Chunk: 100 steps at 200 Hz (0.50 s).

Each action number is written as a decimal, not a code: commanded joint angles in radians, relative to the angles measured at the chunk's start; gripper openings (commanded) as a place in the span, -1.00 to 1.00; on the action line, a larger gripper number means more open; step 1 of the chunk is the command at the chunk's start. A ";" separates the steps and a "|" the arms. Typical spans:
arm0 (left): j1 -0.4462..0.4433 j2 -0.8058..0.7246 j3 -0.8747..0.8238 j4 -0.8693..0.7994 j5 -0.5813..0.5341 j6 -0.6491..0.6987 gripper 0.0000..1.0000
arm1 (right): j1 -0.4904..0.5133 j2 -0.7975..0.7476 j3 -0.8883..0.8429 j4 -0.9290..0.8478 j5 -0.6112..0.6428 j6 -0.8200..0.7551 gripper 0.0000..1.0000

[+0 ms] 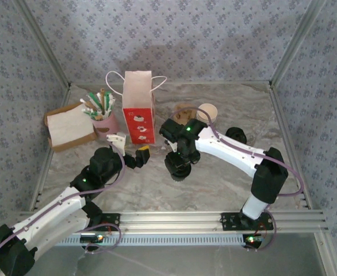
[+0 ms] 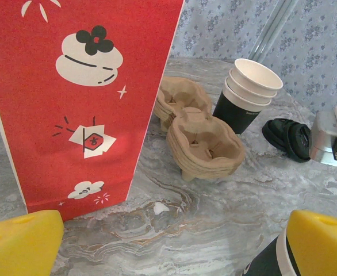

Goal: Pack the takeout coffee

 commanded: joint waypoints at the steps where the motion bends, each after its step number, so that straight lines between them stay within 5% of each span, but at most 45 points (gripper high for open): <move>1: 0.004 -0.010 -0.002 0.033 0.016 -0.004 1.00 | 0.009 -0.010 0.026 -0.005 0.008 0.013 0.45; 100: 0.003 -0.012 -0.001 0.032 0.018 -0.004 1.00 | 0.008 0.010 0.046 0.004 0.007 0.006 0.45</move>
